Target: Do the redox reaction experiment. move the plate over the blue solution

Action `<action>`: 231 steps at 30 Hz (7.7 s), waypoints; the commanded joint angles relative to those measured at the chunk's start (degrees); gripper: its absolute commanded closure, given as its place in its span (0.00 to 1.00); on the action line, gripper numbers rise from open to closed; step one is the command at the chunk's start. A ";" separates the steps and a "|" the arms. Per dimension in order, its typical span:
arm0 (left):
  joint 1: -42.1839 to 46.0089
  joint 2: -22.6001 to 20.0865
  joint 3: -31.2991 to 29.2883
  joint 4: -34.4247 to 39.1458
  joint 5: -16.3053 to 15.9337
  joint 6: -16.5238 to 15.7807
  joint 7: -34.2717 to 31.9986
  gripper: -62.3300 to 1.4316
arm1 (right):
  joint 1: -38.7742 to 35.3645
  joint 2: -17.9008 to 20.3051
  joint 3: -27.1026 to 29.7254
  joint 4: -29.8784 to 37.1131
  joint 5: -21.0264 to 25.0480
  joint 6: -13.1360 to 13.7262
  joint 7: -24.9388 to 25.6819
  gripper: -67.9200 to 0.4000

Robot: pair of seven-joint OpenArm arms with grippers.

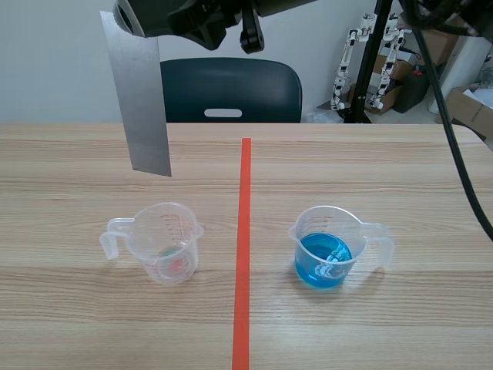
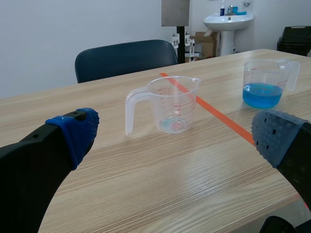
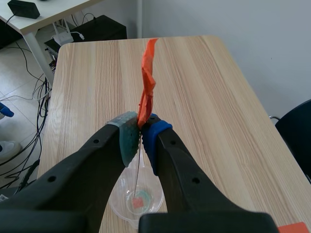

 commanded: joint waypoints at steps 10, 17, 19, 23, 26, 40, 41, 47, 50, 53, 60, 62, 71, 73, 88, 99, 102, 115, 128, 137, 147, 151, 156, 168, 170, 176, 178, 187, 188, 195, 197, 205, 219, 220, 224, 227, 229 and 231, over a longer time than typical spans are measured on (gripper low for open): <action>-0.13 -0.02 0.00 0.68 -0.15 0.07 -0.96 0.00 | 0.98 0.00 0.26 0.59 0.70 0.00 1.51 0.98; -0.13 -0.02 0.00 0.68 -0.15 0.07 -0.96 0.00 | 0.98 0.00 0.26 0.59 0.70 0.00 1.46 0.98; -0.13 -0.02 0.00 0.68 -0.15 0.07 -0.96 0.00 | 0.98 0.04 0.26 0.59 0.70 0.02 1.27 0.98; -0.13 -0.02 0.00 0.68 -0.15 0.07 -0.96 0.00 | 0.92 1.25 0.26 0.59 0.90 1.38 2.14 0.98; -0.13 -0.02 0.00 0.68 -0.15 0.07 -0.96 0.00 | 0.44 3.82 0.26 0.59 1.09 3.02 5.11 0.98; -0.15 -2.16 -0.04 0.90 -0.15 -4.70 -1.07 0.00 | -2.23 20.24 0.26 0.59 3.32 11.19 15.65 0.98; -0.17 -2.82 -0.07 1.29 -0.17 -4.70 -1.01 0.00 | -2.60 21.40 0.26 0.59 3.69 12.37 16.44 0.98; -0.15 -6.64 -2.38 6.60 -0.11 -6.56 1.79 0.00 | -5.11 27.67 0.26 0.59 3.69 15.21 20.70 0.98; -0.15 -8.70 -4.09 9.51 -0.09 -10.36 7.30 0.00 | -6.14 30.51 0.26 0.59 3.67 15.21 22.40 0.98; -0.15 -10.82 -5.77 11.89 0.09 -15.13 11.08 0.00 | -6.82 33.38 0.26 0.59 3.67 15.21 24.41 0.98; -0.15 -14.27 -9.94 13.03 0.74 -23.93 12.48 0.00 | -8.94 39.19 0.26 0.59 3.65 15.21 28.98 0.99; -0.15 -15.32 -10.86 13.46 2.16 -26.40 12.61 0.00 | -9.90 40.50 0.26 0.59 3.63 15.21 29.83 0.98; -0.17 -17.88 -14.86 16.57 4.50 -34.64 13.66 0.00 | -13.35 46.47 0.24 0.61 3.39 15.21 35.54 0.98; -0.17 -18.01 -15.61 17.11 4.96 -34.91 14.34 0.00 | -13.51 47.91 0.24 0.63 3.15 15.21 36.72 0.99; -8.37 -17.94 -16.13 22.45 6.03 -43.08 30.99 0.00 | -14.56 55.52 0.22 4.59 -4.68 15.21 48.11 0.98; -14.60 -16.92 -16.13 26.84 5.88 -43.08 35.12 0.00 | -14.58 55.71 0.22 4.70 -7.96 15.21 50.29 0.98; -16.57 -15.87 -16.13 27.54 5.88 -43.08 37.66 0.00 | -14.58 55.71 0.22 4.70 -7.98 15.21 50.38 0.98; -22.23 -9.92 -13.40 28.46 6.43 -43.08 42.47 0.00 | -14.58 55.71 0.22 4.70 -8.22 15.21 50.60 0.98; -28.92 -5.05 -8.02 28.44 9.64 -43.08 45.00 0.00 | -14.58 55.69 0.22 3.06 -8.22 15.21 52.13 0.98; -32.22 -3.52 -5.18 28.44 10.99 -43.08 46.23 0.40 | -14.60 55.34 0.17 2.75 -8.20 15.21 52.24 0.98; -33.51 -2.21 -3.32 28.44 11.67 -43.08 47.12 0.75 | -14.60 55.06 0.17 2.71 -8.17 15.21 51.87 0.98; -33.51 -1.09 -3.23 28.44 11.69 -43.08 47.95 0.91 | -14.60 55.04 0.17 2.71 -8.15 15.21 51.89 0.98; -33.86 1.57 -3.19 28.44 13.05 -43.08 50.25 0.91 | -14.60 55.06 0.17 2.67 -7.93 15.21 51.89 0.98; -35.76 5.25 -3.19 28.44 14.03 -43.08 52.68 0.91 | -14.60 55.06 0.17 2.64 -7.78 15.21 51.84 0.98; -36.24 5.25 -3.19 28.44 14.01 -43.08 53.40 0.91 | -14.60 55.06 0.17 2.64 -7.78 15.21 51.87 0.98; -37.81 5.27 -3.19 28.44 13.99 -43.08 54.18 0.91 | -14.60 55.06 0.17 2.64 -7.78 15.21 51.84 0.98; -38.18 5.57 -3.19 28.44 14.01 -43.08 54.45 0.91 | -14.60 55.06 0.17 2.64 -7.78 15.21 51.84 0.98; -39.21 6.99 -0.39 28.28 14.95 -43.08 57.57 0.91 | -14.60 55.06 0.17 2.64 -7.76 15.21 51.84 0.98; -39.21 6.99 0.17 28.28 15.58 -43.08 57.55 0.91 | -14.60 55.06 0.17 2.64 -7.76 15.21 51.84 0.98; -40.65 8.55 2.99 28.26 15.98 -43.08 59.84 0.91 | -14.60 55.06 0.17 2.64 -7.78 15.21 51.82 0.98; -41.62 9.38 4.04 28.06 16.02 -42.69 62.03 0.91 | -14.60 55.06 0.17 2.64 -7.78 15.21 51.84 0.98; -46.07 12.09 7.32 22.23 16.37 -39.74 64.83 0.91 | -14.58 55.06 0.17 2.64 -7.78 15.21 51.84 0.98; -50.66 15.28 9.18 12.13 16.37 -38.84 62.86 0.91 | -14.58 55.06 0.17 2.64 -7.78 15.21 51.84 0.98; -50.69 15.45 9.20 12.13 16.39 -38.84 62.88 0.91 | -14.58 55.06 0.17 2.64 -7.78 15.21 51.84 0.98; -51.60 15.56 10.51 12.13 16.39 -38.88 63.14 0.91 | -14.58 55.06 0.17 2.64 -7.78 15.21 51.84 0.98; -52.54 15.74 12.17 12.13 16.37 -38.86 63.12 0.91 | -14.58 55.06 0.17 2.64 -7.78 15.21 51.84 0.98; -53.24 16.22 12.87 12.13 16.37 -38.84 63.49 0.91 | -14.58 55.06 0.17 2.64 -7.78 15.21 51.84 0.98; -53.88 17.05 12.92 12.13 16.37 -38.34 64.96 0.91 | -14.58 55.06 0.17 2.64 -7.78 15.21 51.84 0.98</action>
